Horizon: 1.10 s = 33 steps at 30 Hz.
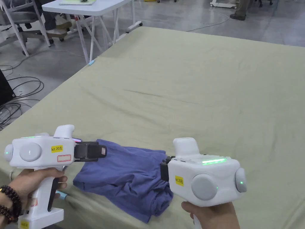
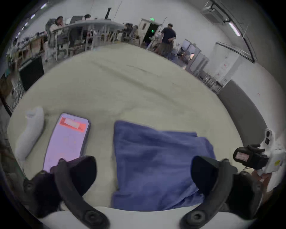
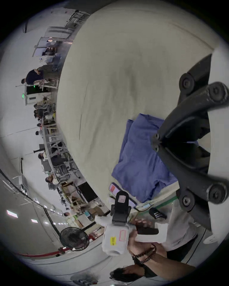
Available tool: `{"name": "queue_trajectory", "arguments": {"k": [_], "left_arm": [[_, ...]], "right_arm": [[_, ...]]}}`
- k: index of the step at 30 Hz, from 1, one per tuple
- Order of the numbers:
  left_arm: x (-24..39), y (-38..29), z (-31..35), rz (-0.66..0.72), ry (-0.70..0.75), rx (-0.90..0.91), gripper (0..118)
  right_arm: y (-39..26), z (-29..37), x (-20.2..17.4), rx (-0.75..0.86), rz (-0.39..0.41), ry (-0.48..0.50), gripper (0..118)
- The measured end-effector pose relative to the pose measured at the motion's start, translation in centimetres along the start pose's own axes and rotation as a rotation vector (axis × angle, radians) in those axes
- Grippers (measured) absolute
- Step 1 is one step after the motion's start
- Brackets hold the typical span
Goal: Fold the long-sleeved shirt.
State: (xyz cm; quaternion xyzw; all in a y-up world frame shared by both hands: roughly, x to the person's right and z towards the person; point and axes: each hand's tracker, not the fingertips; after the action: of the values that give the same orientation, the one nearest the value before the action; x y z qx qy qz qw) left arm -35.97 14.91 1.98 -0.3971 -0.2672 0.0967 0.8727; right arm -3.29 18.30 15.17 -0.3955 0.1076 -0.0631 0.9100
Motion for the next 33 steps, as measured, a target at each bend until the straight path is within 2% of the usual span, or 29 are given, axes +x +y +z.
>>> {"name": "queue_trajectory", "arguments": {"k": [3, 4, 6, 7, 8, 9, 10, 13, 16, 18, 22, 25, 27, 28, 31, 33], "left_arm": [[2.4, 0.6, 0.1, 0.019, 0.024, -0.033, 117], [3.1, 0.8, 0.8, 0.022, 0.033, -0.04, 110], [5.9, 1.3, 1.2, 0.02, 0.002, -0.048, 70], [7.9, 1.4, 1.5, -0.024, -0.027, -0.005, 58], [10.2, 1.5, 2.2, -0.094, -0.002, 0.028, 58], [12.8, 1.6, 2.3, -0.146, 0.036, 0.074, 18], [15.0, 1.7, 2.4, -0.178, 0.042, 0.091, 0], [22.6, 1.9, 3.6, -0.188, -0.098, 0.202, 0], [30.9, 1.7, 4.8, -0.196, -0.142, 0.337, 0], [36.2, 1.1, 5.4, -0.242, -0.125, 0.44, 0], [44.0, -1.8, 4.9, -0.459, -0.043, 0.657, 0], [46.8, -4.9, 3.8, -0.432, -0.026, 0.698, 0], [48.3, -6.5, 3.1, -0.467, 0.037, 0.704, 0], [48.8, -7.3, 2.9, -0.52, 0.049, 0.68, 0], [49.4, -9.2, 3.0, -0.426, 0.034, 0.662, 0], [49.5, -11.1, 2.9, -0.453, 0.04, 0.692, 0]], "right_arm": [[0.2, 1.5, 1.2, 0.014, -0.024, -0.007, 0], [0.3, 2.2, 1.7, 0.025, -0.031, -0.007, 0], [0.6, 4.2, 3.0, 0.061, -0.048, -0.022, 0], [0.7, 5.5, 3.7, 0.079, -0.05, -0.025, 0], [0.8, 7.3, 4.9, 0.107, -0.06, -0.036, 0], [0.7, 9.1, 6.2, 0.139, -0.078, -0.063, 0], [0.6, 10.7, 7.3, 0.169, -0.083, -0.085, 0], [-0.1, 17.0, 11.2, 0.267, -0.082, -0.195, 0], [-1.4, 23.4, 14.8, 0.364, -0.066, -0.324, 0], [-2.5, 27.2, 16.8, 0.435, -0.052, -0.413, 0], [-5.4, 33.2, 20.1, 0.579, -0.03, -0.578, 0], [-8.0, 35.8, 21.6, 0.668, -0.01, -0.687, 0], [-10.0, 36.2, 21.9, 0.721, -0.026, -0.785, 0], [-11.1, 36.5, 22.1, 0.754, -0.033, -0.787, 0], [-13.5, 36.2, 22.9, 0.752, -0.037, -0.754, 0], [-14.7, 35.8, 22.9, 0.748, -0.053, -0.78, 0]]}}
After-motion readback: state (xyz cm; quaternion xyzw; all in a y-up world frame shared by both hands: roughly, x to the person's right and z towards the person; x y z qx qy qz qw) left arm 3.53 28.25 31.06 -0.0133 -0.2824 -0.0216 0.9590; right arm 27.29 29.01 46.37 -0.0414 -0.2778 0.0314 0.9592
